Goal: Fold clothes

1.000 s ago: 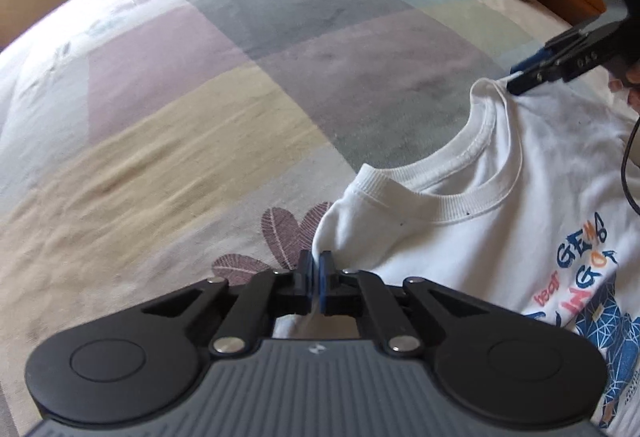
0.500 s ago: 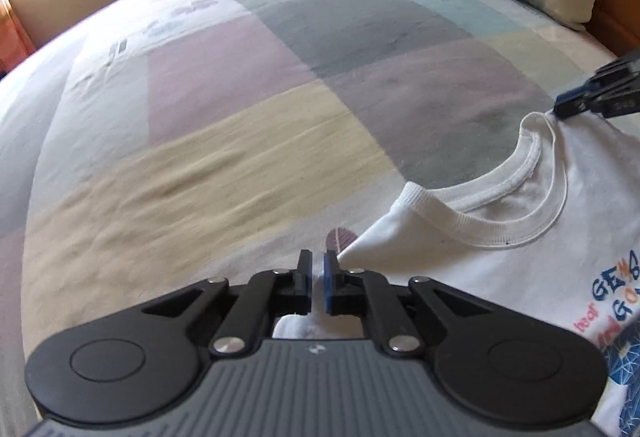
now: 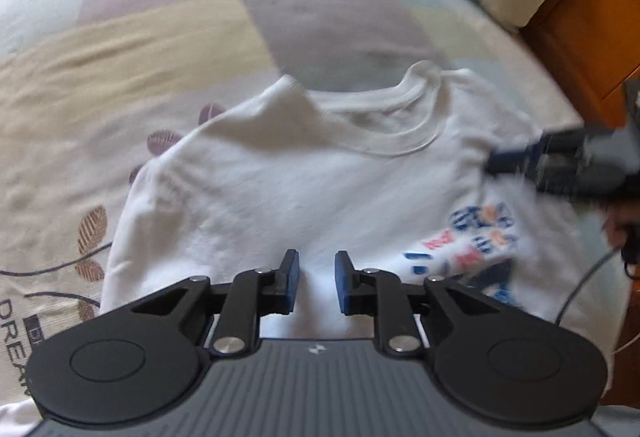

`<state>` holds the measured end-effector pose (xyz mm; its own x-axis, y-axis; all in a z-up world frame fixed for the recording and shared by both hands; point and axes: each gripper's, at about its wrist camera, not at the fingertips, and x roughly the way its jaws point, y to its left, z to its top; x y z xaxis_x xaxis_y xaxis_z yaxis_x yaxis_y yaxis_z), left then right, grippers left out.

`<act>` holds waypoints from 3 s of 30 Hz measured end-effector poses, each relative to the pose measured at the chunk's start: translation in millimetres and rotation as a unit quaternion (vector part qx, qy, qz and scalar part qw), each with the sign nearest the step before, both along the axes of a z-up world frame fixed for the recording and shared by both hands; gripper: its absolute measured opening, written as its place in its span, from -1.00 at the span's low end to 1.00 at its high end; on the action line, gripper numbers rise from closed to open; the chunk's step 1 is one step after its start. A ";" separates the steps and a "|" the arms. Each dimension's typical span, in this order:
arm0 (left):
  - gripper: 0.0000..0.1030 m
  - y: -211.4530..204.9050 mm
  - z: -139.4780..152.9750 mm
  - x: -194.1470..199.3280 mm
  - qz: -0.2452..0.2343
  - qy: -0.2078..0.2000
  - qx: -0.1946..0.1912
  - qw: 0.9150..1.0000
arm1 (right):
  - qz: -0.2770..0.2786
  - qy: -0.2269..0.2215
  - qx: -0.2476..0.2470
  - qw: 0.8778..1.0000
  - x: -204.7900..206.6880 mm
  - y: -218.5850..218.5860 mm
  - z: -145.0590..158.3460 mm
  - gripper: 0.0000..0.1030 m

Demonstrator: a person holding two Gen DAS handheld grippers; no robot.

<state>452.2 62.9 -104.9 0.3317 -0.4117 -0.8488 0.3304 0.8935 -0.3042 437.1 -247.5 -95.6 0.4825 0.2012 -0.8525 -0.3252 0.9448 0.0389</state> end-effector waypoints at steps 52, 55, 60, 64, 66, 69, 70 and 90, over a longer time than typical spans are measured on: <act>-0.14 7.3 -1.0 25.1 0.087 -0.077 -0.001 0.993 | -0.017 -0.024 0.009 1.000 15.7 93.8 -6.0 0.99; -0.12 6.3 9.5 17.1 0.084 -0.072 -0.006 0.994 | -0.025 -0.026 0.034 0.999 -8.6 73.1 12.6 0.99; -0.03 -0.5 15.8 -21.2 0.044 -0.063 -0.004 0.997 | -0.070 0.004 0.076 0.995 -61.8 29.6 16.3 0.99; -0.03 -18.8 10.6 -38.6 0.037 -0.049 0.013 0.998 | -0.085 0.034 0.103 0.990 -91.4 5.3 -1.4 1.00; -0.03 -28.7 11.3 -38.1 0.038 -0.048 0.013 0.998 | -0.078 0.043 0.109 0.990 -92.3 0.5 2.1 1.00; -0.01 -46.4 16.0 -30.1 0.032 -0.056 0.011 0.998 | -0.095 0.030 0.126 0.987 -89.4 -22.1 15.3 1.00; 0.05 -53.3 17.1 -26.0 0.026 -0.058 0.008 0.998 | -0.103 0.020 0.123 0.987 -87.9 -33.2 21.2 1.00; 0.43 -135.2 0.8 -12.8 -0.030 -0.068 0.035 0.997 | -0.233 -0.036 0.009 0.972 -85.0 -209.2 45.0 -0.39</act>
<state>439.5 -72.3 -104.1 0.4225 -0.3760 -0.8247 0.4173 0.8884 -0.1912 352.0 -456.7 -50.6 0.5837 -0.0396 -0.8110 0.1360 0.9895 0.0495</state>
